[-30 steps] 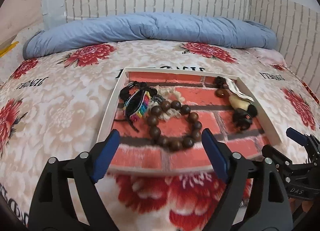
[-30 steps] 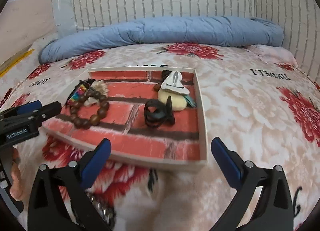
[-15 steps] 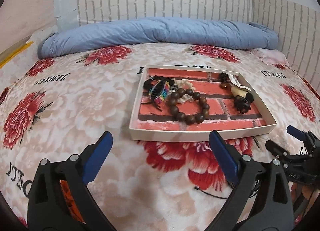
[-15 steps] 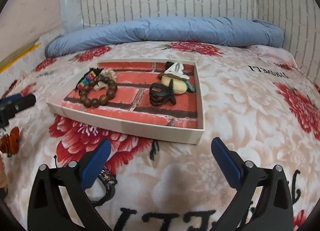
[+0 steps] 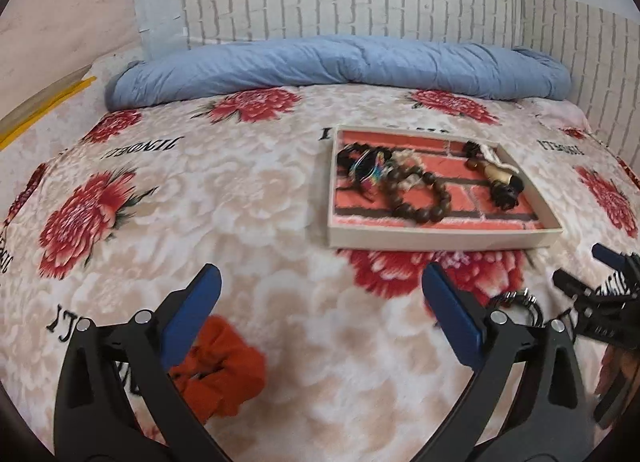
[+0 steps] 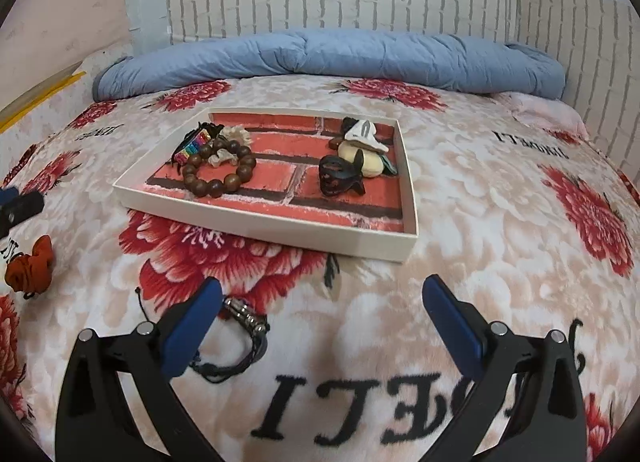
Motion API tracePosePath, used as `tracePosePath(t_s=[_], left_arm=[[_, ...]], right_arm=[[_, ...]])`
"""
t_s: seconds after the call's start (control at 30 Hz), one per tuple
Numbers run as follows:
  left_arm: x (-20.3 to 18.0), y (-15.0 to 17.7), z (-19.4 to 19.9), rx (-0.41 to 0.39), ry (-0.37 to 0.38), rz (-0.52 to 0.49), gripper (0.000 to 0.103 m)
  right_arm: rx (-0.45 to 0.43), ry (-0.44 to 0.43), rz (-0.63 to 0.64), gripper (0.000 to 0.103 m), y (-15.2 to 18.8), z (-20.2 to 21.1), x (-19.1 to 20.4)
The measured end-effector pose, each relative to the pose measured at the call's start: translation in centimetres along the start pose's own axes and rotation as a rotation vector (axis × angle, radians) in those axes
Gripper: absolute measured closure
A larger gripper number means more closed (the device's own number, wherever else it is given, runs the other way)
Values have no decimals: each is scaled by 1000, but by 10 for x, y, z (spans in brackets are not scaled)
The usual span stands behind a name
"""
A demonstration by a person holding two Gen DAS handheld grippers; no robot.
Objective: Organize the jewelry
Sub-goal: 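Grasp the orange scrunchie with the left tool while the right tool grasps the black braided leather bracelet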
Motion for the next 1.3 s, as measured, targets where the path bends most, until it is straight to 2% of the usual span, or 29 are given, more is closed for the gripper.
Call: tracePosePath(t_s=[0.17, 0.4, 0.63, 0.77, 0.87, 1.0, 1.2, 1.27, 1.3], left_arm=[[27, 20, 7, 8, -46, -16, 6], [59, 38, 3, 33, -69, 7, 6], [71, 56, -7, 72, -69, 6, 7], [72, 64, -12, 104, -59, 4, 19], [76, 67, -16, 123, -51, 22, 24], [78, 74, -25, 157, -48, 19, 31], [83, 77, -37, 192, -22, 42, 52], [83, 75, -40, 193, -19, 39, 64], [84, 74, -42, 196, -19, 36, 67]], right_arm=[[19, 2, -26, 5, 15, 0, 5], [31, 17, -18, 5, 28, 1, 14], [47, 17, -29, 6, 31, -2, 16], [75, 17, -44, 6, 34, -7, 19], [98, 21, -40, 8, 37, -12, 22], [130, 11, -56, 16, 41, -19, 25], [177, 7, -61, 31, 47, -31, 29], [181, 9, -70, 35, 47, -33, 28], [183, 11, -72, 39, 47, -33, 28]])
Point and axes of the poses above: each gripper's, at about its wrist camera, not at the fingertips, and z roughly against the way its jaws point, x to its left, y to its underside, the point moved 9 cm from there along -z, roughly the way its jaws point, and after that the axes turned 8 degrees about z, right-handed, at the moved point
